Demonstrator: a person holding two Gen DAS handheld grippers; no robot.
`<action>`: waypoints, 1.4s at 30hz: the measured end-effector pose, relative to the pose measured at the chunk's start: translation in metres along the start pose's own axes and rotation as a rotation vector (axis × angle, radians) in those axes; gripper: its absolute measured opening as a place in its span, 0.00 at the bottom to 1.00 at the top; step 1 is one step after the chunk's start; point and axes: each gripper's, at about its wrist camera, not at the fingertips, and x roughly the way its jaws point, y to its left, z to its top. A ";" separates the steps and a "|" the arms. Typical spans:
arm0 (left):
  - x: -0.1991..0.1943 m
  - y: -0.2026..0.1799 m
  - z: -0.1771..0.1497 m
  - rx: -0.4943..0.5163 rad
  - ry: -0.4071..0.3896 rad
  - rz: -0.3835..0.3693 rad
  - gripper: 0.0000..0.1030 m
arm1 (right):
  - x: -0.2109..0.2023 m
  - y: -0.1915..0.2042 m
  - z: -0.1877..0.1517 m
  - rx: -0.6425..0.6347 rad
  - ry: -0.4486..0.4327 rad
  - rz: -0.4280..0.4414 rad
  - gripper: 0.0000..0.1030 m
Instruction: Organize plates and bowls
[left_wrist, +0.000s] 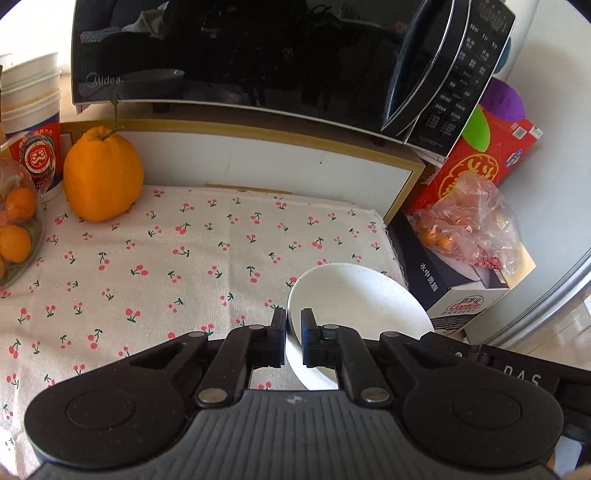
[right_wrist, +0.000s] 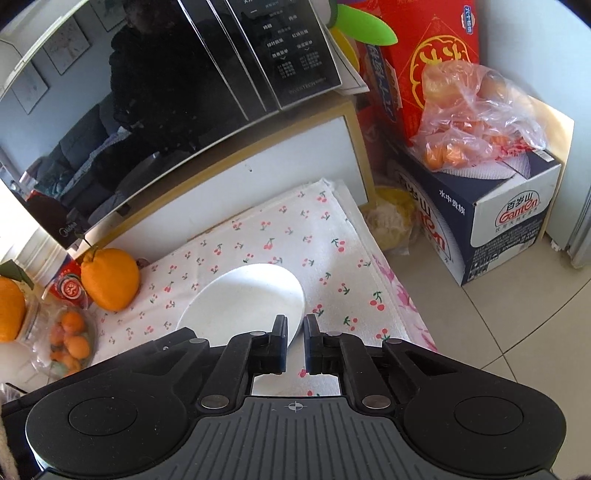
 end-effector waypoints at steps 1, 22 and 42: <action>-0.003 -0.001 0.002 0.000 -0.011 -0.007 0.07 | -0.003 0.000 0.001 0.004 -0.004 0.006 0.08; -0.086 0.013 -0.019 -0.049 -0.105 -0.048 0.07 | -0.088 0.034 -0.033 -0.085 -0.079 0.117 0.14; -0.147 0.072 -0.107 -0.107 -0.056 -0.045 0.08 | -0.115 0.066 -0.134 -0.266 0.080 0.144 0.14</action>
